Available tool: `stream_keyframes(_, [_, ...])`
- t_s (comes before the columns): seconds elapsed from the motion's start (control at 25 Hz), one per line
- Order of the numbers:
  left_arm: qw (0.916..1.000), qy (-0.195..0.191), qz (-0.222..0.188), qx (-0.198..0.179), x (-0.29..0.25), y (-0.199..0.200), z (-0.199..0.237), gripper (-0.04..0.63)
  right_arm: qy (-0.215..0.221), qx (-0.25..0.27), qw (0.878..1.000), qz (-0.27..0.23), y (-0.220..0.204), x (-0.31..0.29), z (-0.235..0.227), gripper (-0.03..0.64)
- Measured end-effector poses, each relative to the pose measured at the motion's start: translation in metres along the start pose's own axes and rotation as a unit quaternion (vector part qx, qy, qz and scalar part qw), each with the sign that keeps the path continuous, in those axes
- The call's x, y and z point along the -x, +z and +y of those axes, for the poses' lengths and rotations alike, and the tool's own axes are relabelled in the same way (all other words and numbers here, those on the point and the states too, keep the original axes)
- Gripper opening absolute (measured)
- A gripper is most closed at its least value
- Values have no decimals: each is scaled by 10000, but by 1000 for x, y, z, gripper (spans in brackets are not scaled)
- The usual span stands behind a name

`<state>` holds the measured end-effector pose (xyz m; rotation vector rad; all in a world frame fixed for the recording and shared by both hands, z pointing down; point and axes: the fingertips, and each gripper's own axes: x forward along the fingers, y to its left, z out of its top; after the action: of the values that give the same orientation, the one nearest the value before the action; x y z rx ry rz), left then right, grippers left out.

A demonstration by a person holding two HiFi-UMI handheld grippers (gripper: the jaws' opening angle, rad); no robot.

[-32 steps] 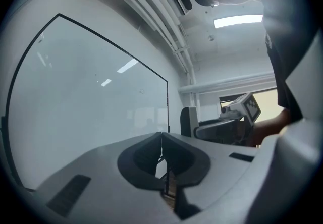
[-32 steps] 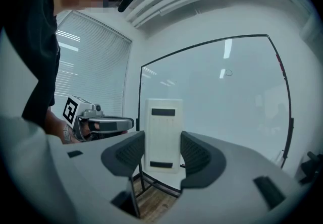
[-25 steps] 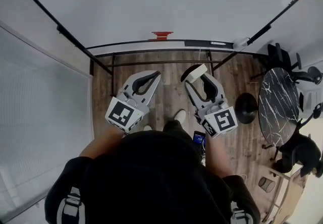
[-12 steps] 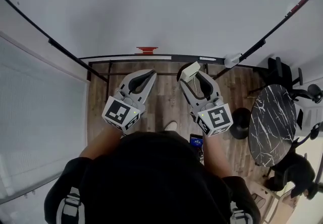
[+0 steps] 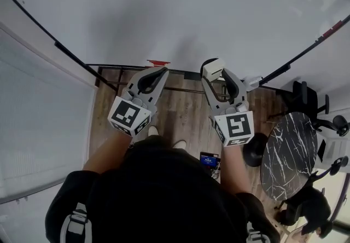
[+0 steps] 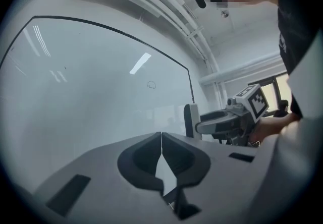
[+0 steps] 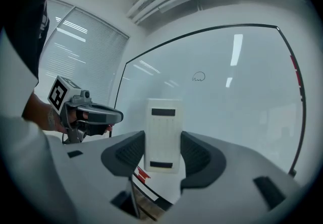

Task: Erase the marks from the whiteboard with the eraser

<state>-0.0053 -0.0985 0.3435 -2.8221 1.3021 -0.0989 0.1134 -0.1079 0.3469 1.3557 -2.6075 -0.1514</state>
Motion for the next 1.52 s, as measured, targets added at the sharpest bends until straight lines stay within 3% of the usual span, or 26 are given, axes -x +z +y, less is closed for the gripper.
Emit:
stream_keyframes(0.44, [9992,-252,-241,-176,-56,29,59,6,-689,847,9940,7,65,-65,-47,221])
stream_keyframes(0.88, [9960,-690,-519,-212,-97,60,97,6,-1492,1279,9805,-55,128,-121,-84,221])
stream_keyframes(1.28, [9872,-1424,-707,-133,-112,69,107,5,-2157,1387,9663,219,141,-144,-89,221])
stream_keyframes(1.52, [9850,-1555,-751,-73,-120,68,103,5,-2264,1357,9642,263,140,-144,-93,221])
